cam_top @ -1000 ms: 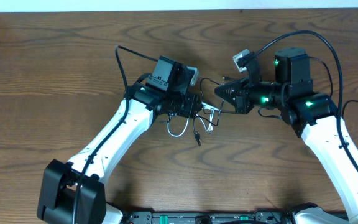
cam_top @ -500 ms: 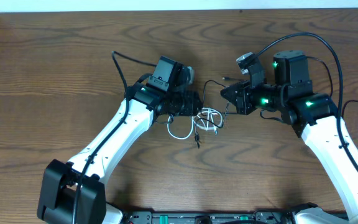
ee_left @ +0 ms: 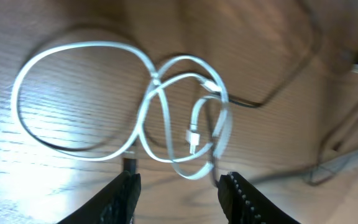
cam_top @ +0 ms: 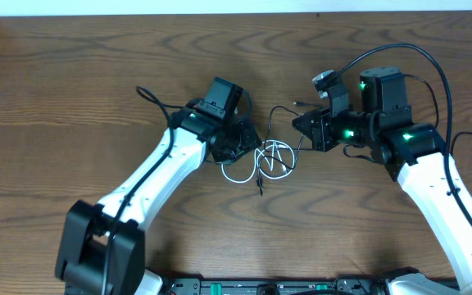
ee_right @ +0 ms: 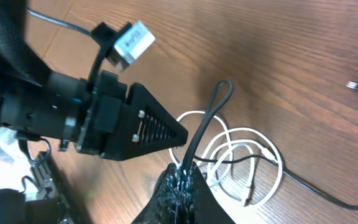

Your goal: Untangle cables

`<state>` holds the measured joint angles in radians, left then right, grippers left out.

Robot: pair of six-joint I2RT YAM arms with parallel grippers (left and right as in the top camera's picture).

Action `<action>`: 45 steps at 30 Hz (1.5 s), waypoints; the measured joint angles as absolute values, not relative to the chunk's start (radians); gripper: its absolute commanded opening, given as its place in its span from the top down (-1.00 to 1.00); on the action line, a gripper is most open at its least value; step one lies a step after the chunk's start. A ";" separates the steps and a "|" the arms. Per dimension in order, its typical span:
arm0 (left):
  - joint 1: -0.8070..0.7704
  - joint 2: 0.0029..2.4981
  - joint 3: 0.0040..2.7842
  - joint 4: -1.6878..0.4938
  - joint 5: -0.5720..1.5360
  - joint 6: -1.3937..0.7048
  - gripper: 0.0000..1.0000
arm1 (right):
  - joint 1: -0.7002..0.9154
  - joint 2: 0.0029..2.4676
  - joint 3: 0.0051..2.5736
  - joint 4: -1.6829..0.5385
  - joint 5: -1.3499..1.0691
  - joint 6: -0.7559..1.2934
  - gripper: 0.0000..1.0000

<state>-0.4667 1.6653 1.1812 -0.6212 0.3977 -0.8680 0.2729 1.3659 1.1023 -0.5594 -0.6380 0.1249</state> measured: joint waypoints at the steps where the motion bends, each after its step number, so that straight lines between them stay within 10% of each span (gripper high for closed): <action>1: -0.467 1.676 1.181 -0.623 0.394 -0.871 0.07 | 0.273 1.366 1.102 -0.560 -0.633 0.125 0.98; 18: -0.497 1.879 1.181 -0.567 0.395 -0.675 -0.15 | 0.273 1.366 1.102 -0.564 -0.605 0.125 0.98; 25: -0.544 1.935 1.182 -0.554 0.361 -0.572 0.84 | 0.273 1.366 1.102 -0.564 -0.600 0.125 0.98; 45: -0.459 1.929 1.203 -0.714 0.097 -0.545 0.85 | -0.310 1.338 1.102 -0.585 -0.140 0.173 0.98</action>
<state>-0.4587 1.9293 1.2026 -0.7143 0.0971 -0.5446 -0.3099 1.3376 1.1023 -0.5846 -0.1398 0.1726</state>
